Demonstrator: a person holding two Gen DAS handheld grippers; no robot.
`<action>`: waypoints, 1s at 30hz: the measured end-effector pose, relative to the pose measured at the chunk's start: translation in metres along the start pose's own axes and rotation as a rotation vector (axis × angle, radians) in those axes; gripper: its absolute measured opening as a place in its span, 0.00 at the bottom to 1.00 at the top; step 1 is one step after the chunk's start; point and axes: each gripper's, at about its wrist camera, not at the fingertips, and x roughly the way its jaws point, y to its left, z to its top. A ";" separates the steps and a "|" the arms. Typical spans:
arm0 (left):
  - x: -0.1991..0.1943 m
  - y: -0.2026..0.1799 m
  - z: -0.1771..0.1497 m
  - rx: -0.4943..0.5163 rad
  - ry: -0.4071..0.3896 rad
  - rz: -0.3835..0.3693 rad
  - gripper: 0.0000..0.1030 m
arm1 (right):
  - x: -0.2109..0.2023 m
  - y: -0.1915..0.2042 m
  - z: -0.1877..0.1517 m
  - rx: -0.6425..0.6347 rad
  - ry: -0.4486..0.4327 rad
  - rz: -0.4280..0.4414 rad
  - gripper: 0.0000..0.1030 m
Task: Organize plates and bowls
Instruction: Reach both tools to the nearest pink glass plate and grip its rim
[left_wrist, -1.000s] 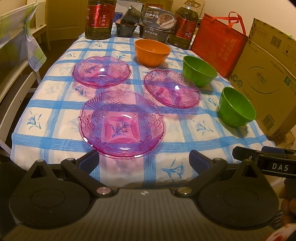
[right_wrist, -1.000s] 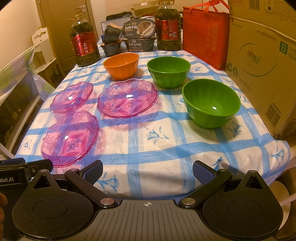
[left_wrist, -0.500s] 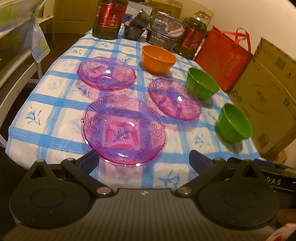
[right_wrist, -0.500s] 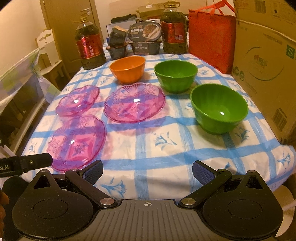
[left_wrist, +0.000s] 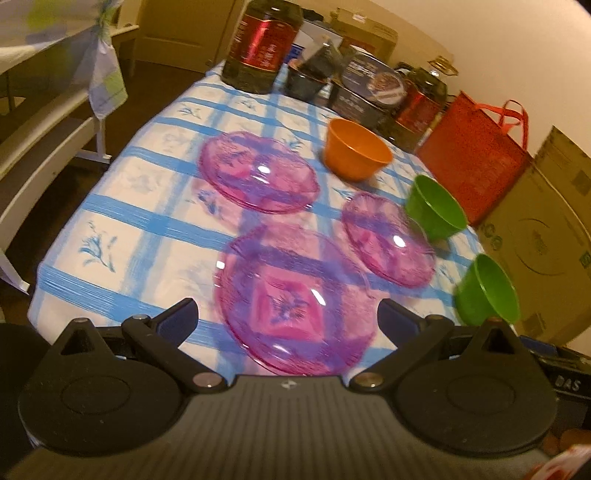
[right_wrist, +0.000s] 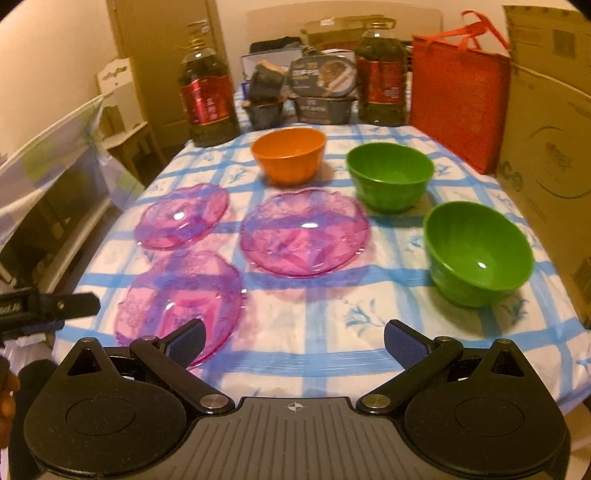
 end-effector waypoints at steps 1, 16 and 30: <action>0.002 0.003 0.001 -0.002 0.001 0.009 0.99 | 0.004 0.002 0.000 -0.004 0.006 0.004 0.99; 0.057 0.028 0.011 0.001 0.064 0.076 0.92 | 0.081 0.009 0.004 0.030 0.079 0.060 0.77; 0.090 0.029 0.011 0.100 0.104 0.074 0.55 | 0.133 0.015 0.001 0.046 0.174 0.125 0.47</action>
